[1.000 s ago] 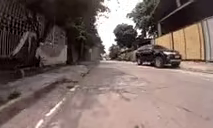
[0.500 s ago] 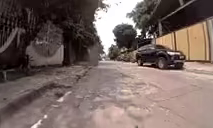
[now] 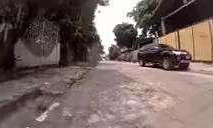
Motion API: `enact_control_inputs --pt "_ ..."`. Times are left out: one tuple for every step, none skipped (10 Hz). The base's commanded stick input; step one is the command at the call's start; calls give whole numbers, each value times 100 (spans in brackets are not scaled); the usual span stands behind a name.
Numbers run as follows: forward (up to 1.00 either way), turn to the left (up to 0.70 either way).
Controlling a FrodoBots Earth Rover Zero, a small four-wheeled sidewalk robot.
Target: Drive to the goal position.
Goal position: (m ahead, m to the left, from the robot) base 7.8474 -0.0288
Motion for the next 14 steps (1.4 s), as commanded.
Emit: enact_control_inputs --pt "100 0" --pt "100 0" --pt "100 0" --pt "100 0" --pt "100 0" --pt "100 0" --pt "100 0" --pt "100 0" --pt "100 0" --pt "100 0" --pt "100 0" --pt "100 0" --pt "100 0" --pt "100 0"
